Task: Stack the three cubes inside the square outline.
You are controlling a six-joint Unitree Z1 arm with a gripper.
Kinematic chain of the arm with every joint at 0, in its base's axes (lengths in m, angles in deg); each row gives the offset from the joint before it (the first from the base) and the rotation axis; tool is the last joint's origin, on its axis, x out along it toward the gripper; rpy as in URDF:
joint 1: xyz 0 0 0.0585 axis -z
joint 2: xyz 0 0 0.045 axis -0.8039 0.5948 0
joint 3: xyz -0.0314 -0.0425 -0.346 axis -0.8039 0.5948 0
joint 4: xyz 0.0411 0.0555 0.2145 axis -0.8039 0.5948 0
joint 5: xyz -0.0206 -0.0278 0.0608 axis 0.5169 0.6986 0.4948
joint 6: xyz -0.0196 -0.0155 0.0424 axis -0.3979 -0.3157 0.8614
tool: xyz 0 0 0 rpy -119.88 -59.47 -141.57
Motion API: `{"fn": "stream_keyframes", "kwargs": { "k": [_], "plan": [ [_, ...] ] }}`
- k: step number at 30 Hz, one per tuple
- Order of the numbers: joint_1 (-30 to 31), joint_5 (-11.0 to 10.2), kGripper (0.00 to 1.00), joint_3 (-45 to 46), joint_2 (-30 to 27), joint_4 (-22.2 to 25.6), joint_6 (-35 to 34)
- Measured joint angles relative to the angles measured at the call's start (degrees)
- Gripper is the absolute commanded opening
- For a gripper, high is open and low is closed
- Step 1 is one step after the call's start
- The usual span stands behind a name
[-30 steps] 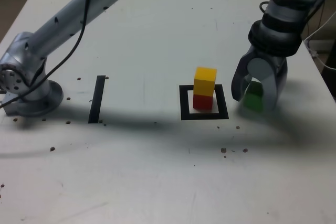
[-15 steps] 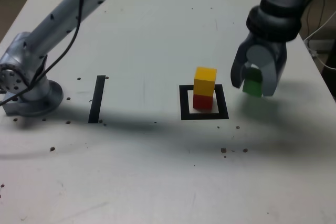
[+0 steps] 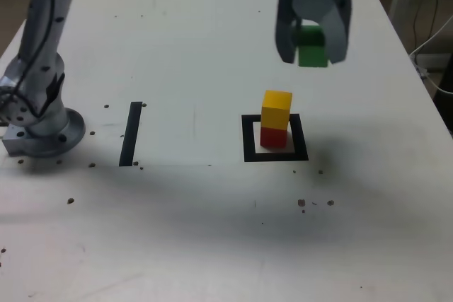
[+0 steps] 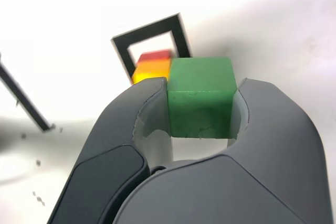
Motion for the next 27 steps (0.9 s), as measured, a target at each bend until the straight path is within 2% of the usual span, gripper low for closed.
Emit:
{"fn": "stream_keyframes", "kwargs": {
  "k": [5, 8, 27],
  "plan": [
    [0.0, 4.3, 0.31, 4.5, -1.8, 0.0, -2.8],
    [0.1, 6.0, 0.31, 6.3, -1.8, 0.0, -3.5],
    [0.2, 6.3, 0.31, 8.8, 1.4, -0.3, -2.5]
  ]
}}
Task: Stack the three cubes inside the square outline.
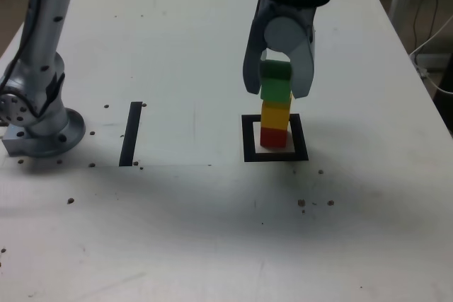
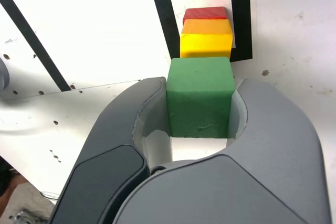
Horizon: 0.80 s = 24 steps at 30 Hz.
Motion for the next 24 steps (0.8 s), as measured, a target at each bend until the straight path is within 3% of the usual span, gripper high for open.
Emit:
{"fn": "stream_keyframes", "kwargs": {
  "k": [18, 21, 24],
  "plan": [
    [-1.1, -0.2, 0.31, 0.1, 1.5, -0.5, 1.0],
    [-1.2, -0.4, 0.41, 0.3, 1.6, -0.6, 1.2],
    [-1.5, -0.5, 0.62, 0.7, 1.6, -0.7, 1.4]
  ]
}}
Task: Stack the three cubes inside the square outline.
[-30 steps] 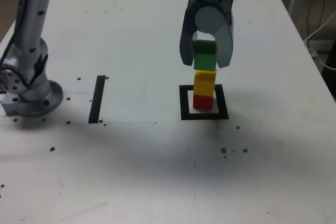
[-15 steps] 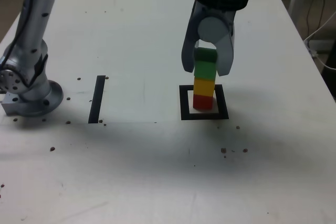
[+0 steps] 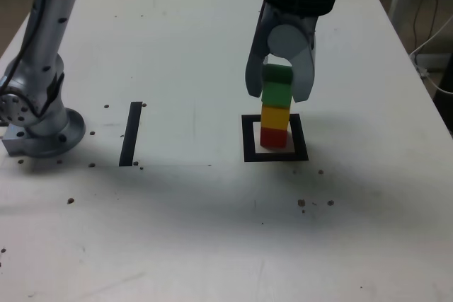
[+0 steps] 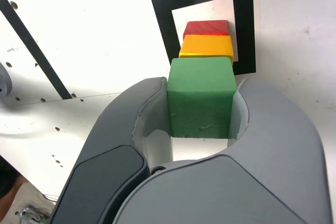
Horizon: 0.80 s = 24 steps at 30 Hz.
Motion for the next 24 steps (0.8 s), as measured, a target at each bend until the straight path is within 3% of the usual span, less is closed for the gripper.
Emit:
{"fn": "stream_keyframes", "kwargs": {
  "k": [2, 4, 10, 14, 17, 22, 24],
  "plan": [
    [-0.1, 0.0, 0.75, 0.2, 0.0, -0.1, 0.2],
    [-0.1, 0.0, 0.81, 0.4, 0.0, -0.1, 0.2],
    [-0.2, 0.0, 0.84, 0.9, 0.0, -0.2, 0.4],
    [-0.2, -0.3, 0.93, 1.1, 0.0, -0.2, 0.4],
    [-0.2, -2.0, 0.99, 1.8, -1.5, -0.2, -0.5],
    [-0.4, -5.6, 0.99, 5.5, -8.2, 0.0, -3.1],
    [-0.7, -6.1, 1.0, 8.2, -11.1, 0.0, -4.1]
  ]
}}
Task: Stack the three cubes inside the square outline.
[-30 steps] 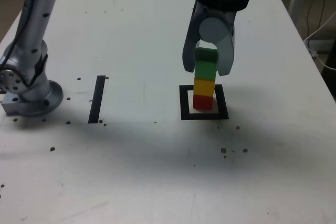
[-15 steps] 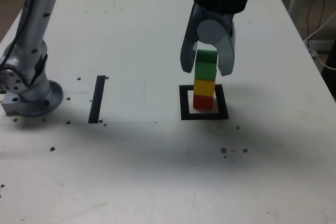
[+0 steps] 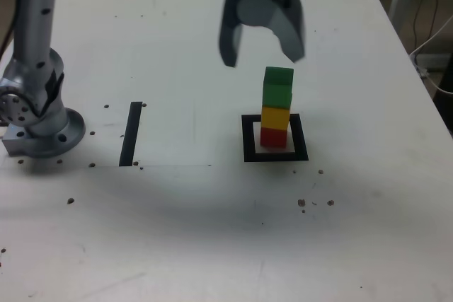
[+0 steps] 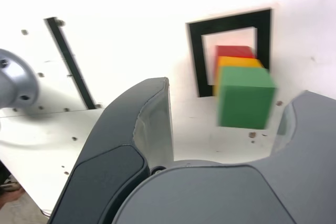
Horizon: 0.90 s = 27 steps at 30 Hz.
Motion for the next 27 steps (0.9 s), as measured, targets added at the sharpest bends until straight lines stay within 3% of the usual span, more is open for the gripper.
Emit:
{"fn": "stream_keyframes", "kwargs": {
  "k": [10, 22, 27],
  "plan": [
    [-1.6, -0.5, 1.0, 18.0, -11.3, -3.6, -2.5],
    [-4.5, 1.9, 1.0, 40.9, -18.9, -22.1, -2.9],
    [-4.9, 2.2, 1.0, 50.1, -20.7, -25.3, -2.9]
  ]
}}
